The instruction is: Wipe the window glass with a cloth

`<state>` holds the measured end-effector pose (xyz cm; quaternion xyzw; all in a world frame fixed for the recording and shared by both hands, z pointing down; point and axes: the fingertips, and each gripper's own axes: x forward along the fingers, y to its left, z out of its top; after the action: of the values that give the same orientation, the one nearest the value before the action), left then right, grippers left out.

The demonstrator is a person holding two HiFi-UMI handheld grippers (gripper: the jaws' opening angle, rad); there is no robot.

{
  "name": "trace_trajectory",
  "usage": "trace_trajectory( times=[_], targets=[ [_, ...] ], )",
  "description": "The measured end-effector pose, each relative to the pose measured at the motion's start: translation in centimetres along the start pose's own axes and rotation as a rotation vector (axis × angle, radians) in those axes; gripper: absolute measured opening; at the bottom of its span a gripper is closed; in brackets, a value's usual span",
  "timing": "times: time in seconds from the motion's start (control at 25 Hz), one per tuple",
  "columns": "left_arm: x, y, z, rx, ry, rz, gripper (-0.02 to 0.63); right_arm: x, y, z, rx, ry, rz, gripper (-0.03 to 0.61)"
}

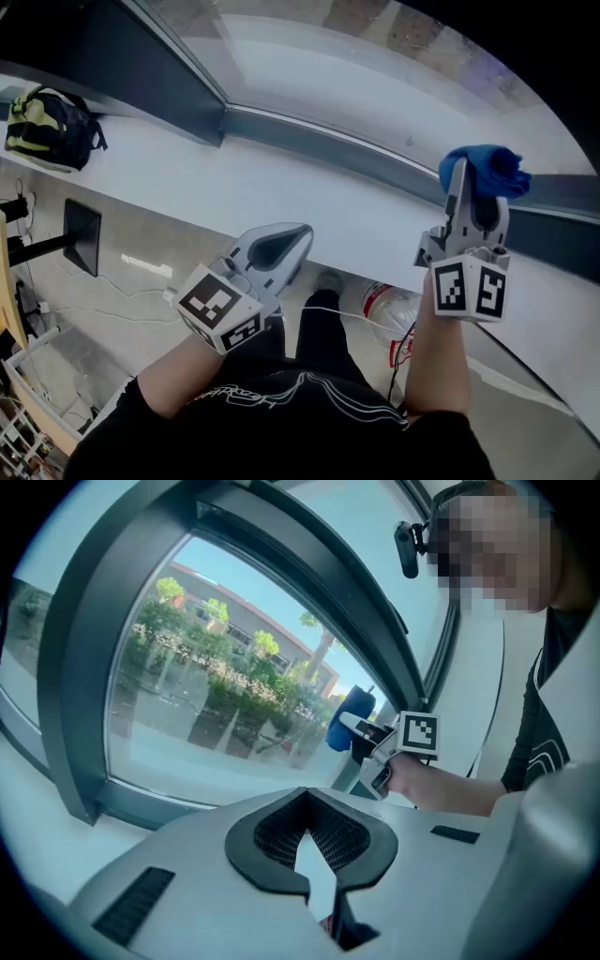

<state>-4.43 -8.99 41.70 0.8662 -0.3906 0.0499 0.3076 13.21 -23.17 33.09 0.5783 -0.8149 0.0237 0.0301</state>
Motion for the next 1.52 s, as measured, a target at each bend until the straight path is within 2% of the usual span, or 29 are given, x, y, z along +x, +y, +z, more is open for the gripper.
trace_trajectory(
  times=[0.28, 0.52, 0.72, 1.12, 1.52],
  targets=[
    [-8.0, 6.8, 0.8, -0.044, -0.068, 0.109, 0.005, 5.6, 15.7, -1.2, 0.009, 0.018, 0.222, 0.092],
    [-14.8, 12.6, 0.8, -0.068, -0.096, 0.184, 0.005, 9.2, 27.0, -2.7, 0.014, 0.047, 0.342, 0.094],
    [-18.5, 15.8, 0.3, -0.084, -0.098, 0.212, 0.005, 12.4, 34.0, -3.9, -0.009, 0.061, 0.412, 0.093],
    [-21.1, 19.3, 0.0, -0.088, -0.085, 0.216, 0.005, 19.0, 39.8, -3.9, -0.003, 0.035, 0.409, 0.093],
    [-21.6, 20.6, -0.1, -0.088, -0.072, 0.212, 0.005, 21.8, 40.8, -3.6, 0.025, 0.028, 0.376, 0.093]
  ],
)
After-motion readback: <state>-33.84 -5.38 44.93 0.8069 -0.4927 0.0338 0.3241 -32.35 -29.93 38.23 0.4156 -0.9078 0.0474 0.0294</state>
